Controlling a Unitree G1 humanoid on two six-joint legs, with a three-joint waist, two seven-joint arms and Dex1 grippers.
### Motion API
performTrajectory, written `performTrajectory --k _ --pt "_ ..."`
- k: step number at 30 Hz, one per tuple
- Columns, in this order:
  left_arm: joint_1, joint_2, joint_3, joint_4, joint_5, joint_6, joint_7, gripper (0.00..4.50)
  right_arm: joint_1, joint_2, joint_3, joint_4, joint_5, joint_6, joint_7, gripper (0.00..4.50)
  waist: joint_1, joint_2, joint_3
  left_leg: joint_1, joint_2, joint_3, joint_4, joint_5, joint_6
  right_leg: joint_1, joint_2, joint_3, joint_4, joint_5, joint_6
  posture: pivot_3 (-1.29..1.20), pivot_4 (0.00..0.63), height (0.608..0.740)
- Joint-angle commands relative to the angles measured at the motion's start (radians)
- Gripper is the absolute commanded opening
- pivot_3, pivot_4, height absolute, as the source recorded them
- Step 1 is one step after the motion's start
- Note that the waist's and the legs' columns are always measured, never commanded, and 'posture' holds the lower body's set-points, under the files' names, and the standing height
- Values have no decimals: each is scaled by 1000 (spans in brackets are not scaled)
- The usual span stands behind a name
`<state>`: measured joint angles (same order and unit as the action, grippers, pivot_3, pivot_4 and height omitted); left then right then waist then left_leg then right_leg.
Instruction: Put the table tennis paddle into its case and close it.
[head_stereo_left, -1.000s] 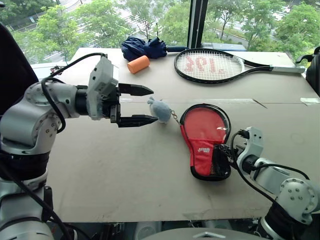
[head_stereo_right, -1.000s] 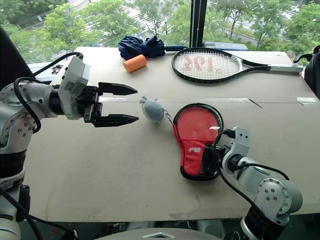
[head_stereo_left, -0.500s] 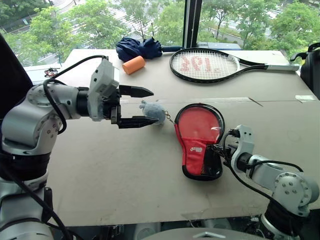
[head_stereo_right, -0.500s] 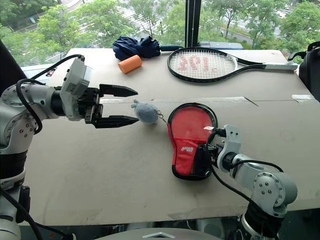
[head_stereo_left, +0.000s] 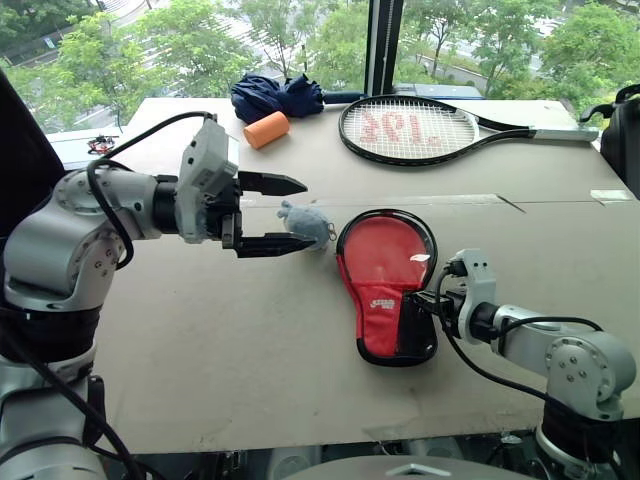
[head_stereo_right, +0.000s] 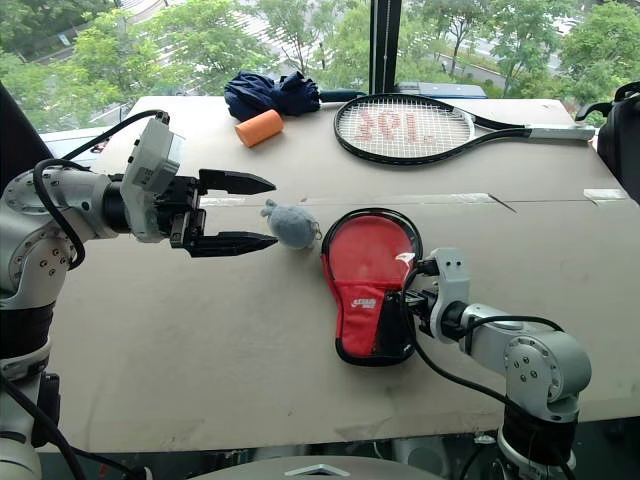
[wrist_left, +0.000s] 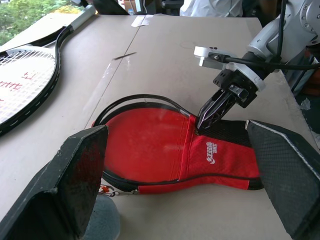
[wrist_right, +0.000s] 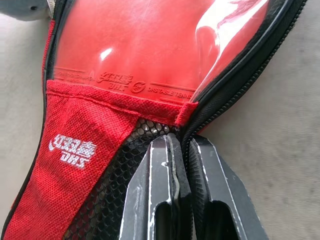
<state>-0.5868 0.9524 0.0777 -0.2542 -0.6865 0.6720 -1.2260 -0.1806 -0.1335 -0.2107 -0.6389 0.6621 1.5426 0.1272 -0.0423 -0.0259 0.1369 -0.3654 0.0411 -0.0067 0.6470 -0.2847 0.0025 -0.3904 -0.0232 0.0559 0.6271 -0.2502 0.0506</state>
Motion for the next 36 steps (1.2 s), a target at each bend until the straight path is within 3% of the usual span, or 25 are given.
performTrajectory --k 1,8,9,10,12,16,20,23,27,28,29,30,36 --pt "-20 16 21 -11 1 -9 -6 4500 16 17 28 -36 12 5 13 66 0 0 0 0 0 0 0 0 0 0 0 0 0 0 0 0 150 740" --pt "-35 17 10 2 13 -15 -19 4500 21 -54 49 -34 -36 -72 17 66 1 1 1 0 0 0 0 0 0 0 0 0 0 0 0 0 150 740" --pt "-36 16 10 2 15 -15 -21 4500 22 -60 36 -39 -36 -91 21 762 1 1 1 0 0 1 0 0 0 0 0 0 0 0 0 0 150 740" --pt "-37 16 10 2 16 -14 -23 4500 24 -67 26 -45 -33 -104 28 1011 2 0 0 0 0 1 0 0 0 0 0 0 0 0 0 0 150 740" --pt "-37 15 11 3 18 -13 -25 4500 27 -83 15 -57 -28 -124 41 2140 2 0 1 -1 0 1 1 0 0 0 0 0 0 0 1 0 150 740" --pt "-32 18 15 5 20 -13 -27 4500 37 -182 -44 -100 7 -161 112 3826 3 0 1 -1 0 1 1 0 0 0 0 0 -1 0 1 0 150 740" --pt "-14 17 18 14 27 -23 -29 4500 46 -359 -30 -145 4 -308 250 3826 4 -1 2 -2 -1 2 1 0 0 0 -1 1 -1 0 1 0 150 740" --pt "-13 7 18 28 26 -24 -27 4500 38 -377 25 -149 -5 -446 312 3046 1 -3 3 -1 0 1 1 0 0 0 0 0 -1 -2 3 0 150 740" --pt "-8 -1 14 57 36 -35 -28 4500 29 -388 185 -96 -98 -602 348 1096 3 -3 3 -1 0 -1 1 0 0 0 1 0 -1 -2 3 0 150 740" --pt "-2 0 12 68 45 -42 -27 4500 20 -393 235 -69 -138 -655 363 935 3 -3 3 -1 0 -1 1 0 0 0 1 0 -1 -2 3 0 150 740" --pt "8 0 10 82 59 -55 -27 4500 2 -382 284 -26 -174 -697 364 271 3 -3 3 -1 0 -1 1 0 0 0 1 1 -1 -1 2 0 150 740" --pt "17 0 11 95 66 -63 -25 4500 -17 -364 317 17 -199 -723 358 67 3 -4 3 -1 0 0 1 0 0 0 1 1 -1 -1 2 0 150 740" --pt "76 -2 35 182 124 -127 -2 4500 -92 -290 440 217 -303 -826 360 67 7 -4 3 -2 0 1 2 0 0 -1 1 2 -1 0 -1 0 150 740"
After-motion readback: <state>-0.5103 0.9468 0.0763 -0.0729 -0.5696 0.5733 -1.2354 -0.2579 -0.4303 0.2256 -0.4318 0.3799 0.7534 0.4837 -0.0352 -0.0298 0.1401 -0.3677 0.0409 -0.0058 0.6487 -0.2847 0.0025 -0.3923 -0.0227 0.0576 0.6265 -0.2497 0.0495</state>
